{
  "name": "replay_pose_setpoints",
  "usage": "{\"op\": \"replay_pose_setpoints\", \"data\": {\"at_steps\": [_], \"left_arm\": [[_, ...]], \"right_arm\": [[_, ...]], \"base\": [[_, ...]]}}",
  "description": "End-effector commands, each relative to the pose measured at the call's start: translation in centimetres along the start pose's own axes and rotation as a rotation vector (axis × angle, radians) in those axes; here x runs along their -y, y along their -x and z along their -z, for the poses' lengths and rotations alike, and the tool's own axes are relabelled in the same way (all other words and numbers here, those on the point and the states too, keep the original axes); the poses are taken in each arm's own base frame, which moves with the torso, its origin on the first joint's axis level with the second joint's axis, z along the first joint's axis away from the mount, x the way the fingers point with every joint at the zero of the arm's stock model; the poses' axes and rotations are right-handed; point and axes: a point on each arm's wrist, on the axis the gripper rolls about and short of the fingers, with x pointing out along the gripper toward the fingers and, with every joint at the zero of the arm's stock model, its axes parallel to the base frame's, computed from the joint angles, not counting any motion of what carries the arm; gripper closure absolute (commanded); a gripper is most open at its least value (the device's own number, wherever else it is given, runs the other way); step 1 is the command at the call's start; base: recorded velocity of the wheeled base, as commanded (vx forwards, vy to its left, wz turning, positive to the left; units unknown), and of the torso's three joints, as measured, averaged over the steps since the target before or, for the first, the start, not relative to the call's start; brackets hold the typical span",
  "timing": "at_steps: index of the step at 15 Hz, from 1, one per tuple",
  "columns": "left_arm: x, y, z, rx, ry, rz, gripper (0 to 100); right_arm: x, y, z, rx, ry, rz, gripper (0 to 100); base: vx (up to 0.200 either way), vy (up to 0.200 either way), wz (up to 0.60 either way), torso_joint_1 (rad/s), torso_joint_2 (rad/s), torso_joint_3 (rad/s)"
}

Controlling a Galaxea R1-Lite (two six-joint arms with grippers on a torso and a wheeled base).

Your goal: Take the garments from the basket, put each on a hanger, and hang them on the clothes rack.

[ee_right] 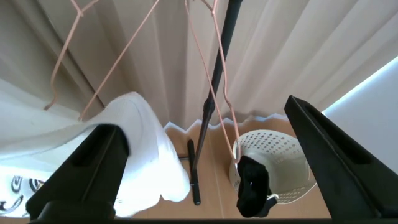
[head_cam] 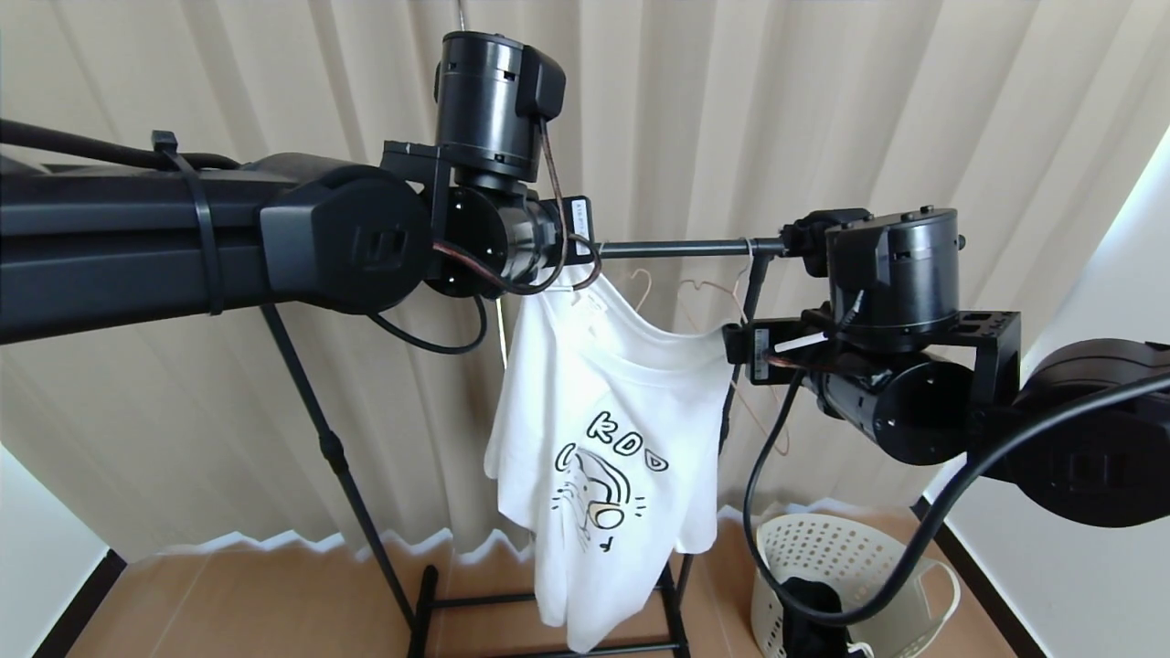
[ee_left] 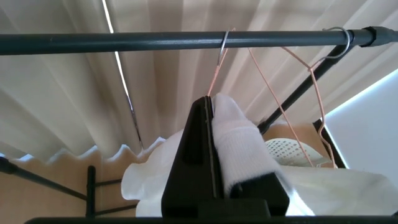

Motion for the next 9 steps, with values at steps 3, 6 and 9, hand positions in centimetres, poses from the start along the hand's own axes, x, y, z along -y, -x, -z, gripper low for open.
{"op": "replay_pose_setpoints", "data": {"at_steps": [3, 6, 9], "left_arm": [[0.1, 0.0, -0.6, 0.02, 0.012, 0.001, 100], [0.5, -0.6, -0.5, 0.024, 0.01, 0.0, 100], [1.2, -1.1, -0.7, 0.024, 0.007, 0.006, 100]], "right_arm": [[0.9, 1.2, 0.5, -0.021, 0.039, -0.064, 0], [1.9, 2.5, 1.1, -0.052, 0.082, -0.185, 0], [3.1, 4.3, 1.9, -0.081, 0.135, -0.356, 0]], "base": [[0.0, 0.0, 0.0, 0.0, 0.0, 0.0], [0.0, 0.0, 0.0, 0.0, 0.0, 0.0], [0.0, 0.0, 0.0, 0.0, 0.0, 0.0]]}}
